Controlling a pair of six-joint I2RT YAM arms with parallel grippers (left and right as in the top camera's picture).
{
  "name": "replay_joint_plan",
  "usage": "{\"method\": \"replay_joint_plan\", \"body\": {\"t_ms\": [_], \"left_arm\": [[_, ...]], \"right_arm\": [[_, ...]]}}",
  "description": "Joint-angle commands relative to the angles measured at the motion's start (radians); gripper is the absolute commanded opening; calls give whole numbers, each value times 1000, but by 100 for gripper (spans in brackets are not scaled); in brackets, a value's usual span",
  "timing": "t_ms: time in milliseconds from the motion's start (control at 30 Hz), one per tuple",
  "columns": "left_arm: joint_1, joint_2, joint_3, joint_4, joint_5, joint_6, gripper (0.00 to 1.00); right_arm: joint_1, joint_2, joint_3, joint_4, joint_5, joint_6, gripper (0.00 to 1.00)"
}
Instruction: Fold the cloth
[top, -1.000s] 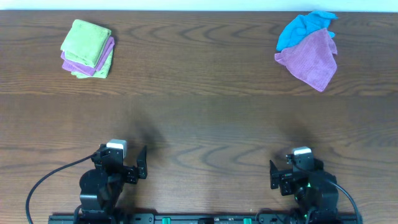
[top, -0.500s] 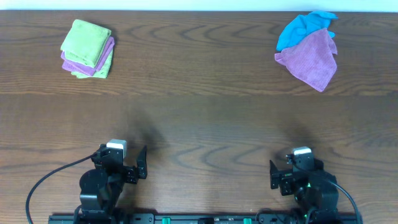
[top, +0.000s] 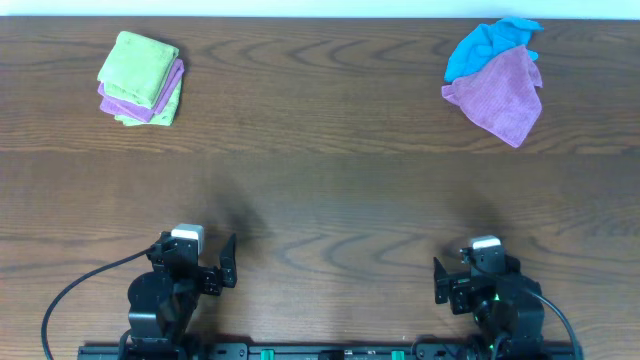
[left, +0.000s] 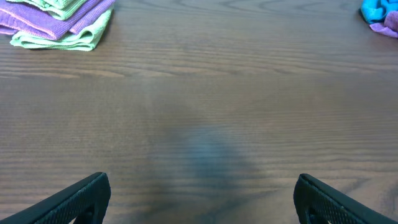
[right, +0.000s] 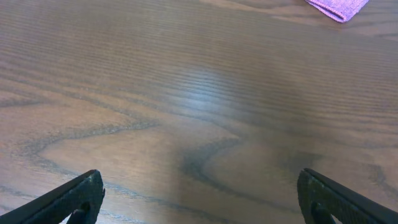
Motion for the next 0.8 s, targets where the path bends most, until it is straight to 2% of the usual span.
{"method": "replay_joint_plan", "body": {"t_ms": [0, 467, 567, 633, 700, 767], "left_arm": [[-3, -7, -16, 1, -10, -6, 95], [-3, -7, -16, 0, -10, -6, 95], [-3, -7, -16, 1, -10, -6, 95], [-3, -7, -16, 1, -10, -6, 95], [-3, -7, -16, 1, -10, -6, 95], [-3, -7, -16, 1, -10, -6, 95]], "right_arm": [[-9, -9, -12, -2, -8, -13, 99], [-9, -9, -12, -2, -8, -13, 99], [-9, -9, -12, 45, -10, -12, 99], [-9, -9, -12, 166, -42, 74, 99], [-9, -9, -12, 279, -127, 294, 99], [-9, -9, -12, 309, -178, 455, 99]]}}
